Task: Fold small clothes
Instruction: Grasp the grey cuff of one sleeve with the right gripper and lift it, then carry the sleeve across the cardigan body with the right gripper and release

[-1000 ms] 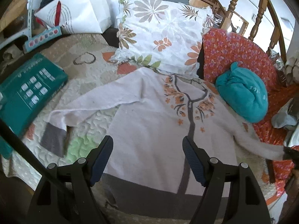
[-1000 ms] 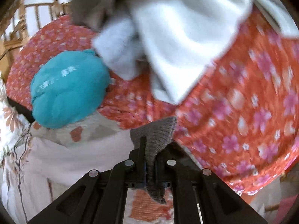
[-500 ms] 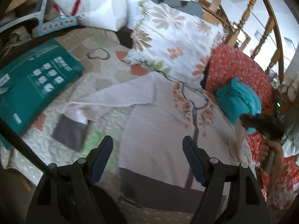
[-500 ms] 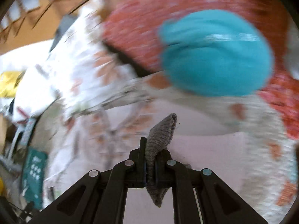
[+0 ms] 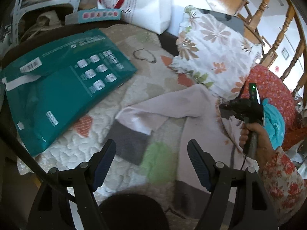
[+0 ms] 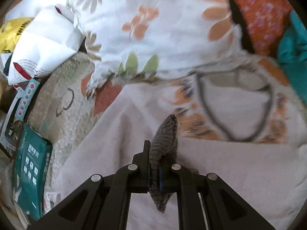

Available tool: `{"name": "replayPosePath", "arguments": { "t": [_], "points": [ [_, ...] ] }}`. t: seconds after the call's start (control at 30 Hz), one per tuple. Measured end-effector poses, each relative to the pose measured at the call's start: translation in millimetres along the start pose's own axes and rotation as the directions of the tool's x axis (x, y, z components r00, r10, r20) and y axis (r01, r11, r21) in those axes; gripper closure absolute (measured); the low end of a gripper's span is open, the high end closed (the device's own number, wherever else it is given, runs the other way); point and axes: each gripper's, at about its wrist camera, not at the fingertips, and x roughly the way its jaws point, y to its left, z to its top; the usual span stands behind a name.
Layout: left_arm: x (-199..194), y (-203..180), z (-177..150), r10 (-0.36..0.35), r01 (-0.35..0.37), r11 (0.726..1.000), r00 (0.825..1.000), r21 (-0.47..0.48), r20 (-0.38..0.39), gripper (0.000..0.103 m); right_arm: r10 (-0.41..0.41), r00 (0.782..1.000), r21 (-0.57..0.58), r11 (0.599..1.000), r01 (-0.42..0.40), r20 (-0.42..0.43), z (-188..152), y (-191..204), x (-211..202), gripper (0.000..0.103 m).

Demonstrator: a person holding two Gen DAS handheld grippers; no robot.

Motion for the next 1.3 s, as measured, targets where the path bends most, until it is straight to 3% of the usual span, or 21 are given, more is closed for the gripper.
{"name": "replayPosePath", "arguments": {
  "t": [0.17,0.27,0.33,0.4,0.47,0.57,0.63,0.73,0.83,0.9,0.97,1.1,1.2,1.3],
  "points": [
    [7.5,18.0,0.0,0.013,-0.013,1.000,1.000,-0.028,-0.015,0.027,0.032,0.998,-0.027,0.999,-0.033,-0.055,-2.2,31.5,35.9,0.093],
    [9.5,25.9,-0.7,0.007,-0.008,0.998,1.000,-0.056,-0.021,0.027,0.122,0.988,-0.024,0.992,-0.125,-0.091,-1.4,45.8,43.2,0.088],
    [9.8,29.4,-1.2,0.012,-0.013,0.998,1.000,-0.069,-0.025,0.027,0.240,0.965,0.008,0.971,-0.240,-0.104,-3.0,50.9,36.5,0.062],
    [9.2,32.3,-1.2,0.014,-0.016,0.997,1.000,-0.080,-0.026,0.027,0.289,0.954,-0.007,0.957,-0.290,-0.084,-5.5,56.2,21.1,0.050],
    [6.6,35.1,-0.6,0.015,-0.016,0.996,1.000,-0.091,-0.018,0.027,0.256,0.964,-0.072,0.963,-0.261,-0.073,-8.6,61.3,7.8,0.050],
    [1.4,37.3,-0.6,0.025,-0.025,0.995,1.000,-0.100,-0.004,0.027,0.099,0.994,-0.195,0.975,-0.104,-0.037,-16.1,60.5,-3.3,0.050],
    [-2.0,39.0,-1.1,0.028,-0.028,0.994,1.000,-0.107,0.001,0.027,-0.007,0.999,-0.217,0.976,-0.002,-0.042,-21.6,51.4,1.6,0.050],
    [-10.0,44.0,-0.4,0.043,-0.041,0.992,0.999,-0.117,0.014,0.027,-0.044,0.993,-0.175,0.984,0.025,-0.106,-35.0,32.3,13.9,0.052],
    [-24.2,56.6,0.8,0.094,-0.086,0.987,0.994,-0.134,0.049,0.027,-0.012,0.995,-0.252,0.968,-0.013,-0.099,-54.0,50.9,5.8,0.052],
    [-33.8,69.9,1.2,0.139,-0.127,0.979,0.988,-0.160,0.070,0.027,0.044,0.993,-0.342,0.936,-0.079,-0.107,-72.7,81.7,-4.6,0.052],
    [-43.5,86.5,0.7,0.180,-0.160,0.967,0.980,-0.200,0.085,0.027,0.102,0.987,-0.456,0.878,-0.148,-0.123,-96.7,122.8,-15.2,0.052],
    [-57.5,109.9,-2.8,0.230,-0.200,0.948,0.968,-0.249,0.099,0.027,0.189,0.962,-0.658,0.702,-0.272,-0.196,-157.3,197.9,-30.4,0.050],
    [-64.4,121.9,-6.1,0.255,-0.220,0.937,0.961,-0.270,0.103,0.027,0.209,0.947,-0.766,0.558,-0.320,-0.244,-206.7,240.8,-30.8,0.042],
    [-67.3,129.5,-10.0,0.262,-0.225,0.932,0.960,-0.286,0.100,0.027,0.162,0.954,-0.828,0.473,-0.301,-0.254,-242.6,266.3,-14.6,0.040]
  ]
}}
